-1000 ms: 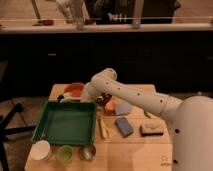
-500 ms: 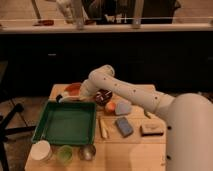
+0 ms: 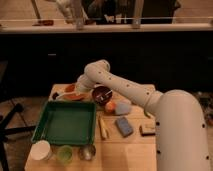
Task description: Place brush in red bowl
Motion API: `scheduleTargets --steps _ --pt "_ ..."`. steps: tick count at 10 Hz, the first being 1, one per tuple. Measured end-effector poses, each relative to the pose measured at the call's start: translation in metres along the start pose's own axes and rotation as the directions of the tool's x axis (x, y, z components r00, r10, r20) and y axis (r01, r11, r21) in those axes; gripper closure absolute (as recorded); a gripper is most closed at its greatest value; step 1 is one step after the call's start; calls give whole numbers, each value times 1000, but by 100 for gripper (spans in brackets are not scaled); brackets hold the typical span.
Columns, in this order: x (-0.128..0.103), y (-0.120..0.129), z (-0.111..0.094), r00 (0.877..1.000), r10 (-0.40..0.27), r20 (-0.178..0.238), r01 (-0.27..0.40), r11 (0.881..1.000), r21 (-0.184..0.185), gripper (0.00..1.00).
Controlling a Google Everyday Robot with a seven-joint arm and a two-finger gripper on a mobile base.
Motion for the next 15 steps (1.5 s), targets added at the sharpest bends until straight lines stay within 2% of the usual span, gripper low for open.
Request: scheduleTargets --steps 3,10,15 --pt "3 -12 11 1000 -2 9 2 1000 10 100" --pt "10 -32 37 1000 -8 21 8 1000 -3 100" --pt "35 -43 63 1000 3 16 -2 1000 -27 100"
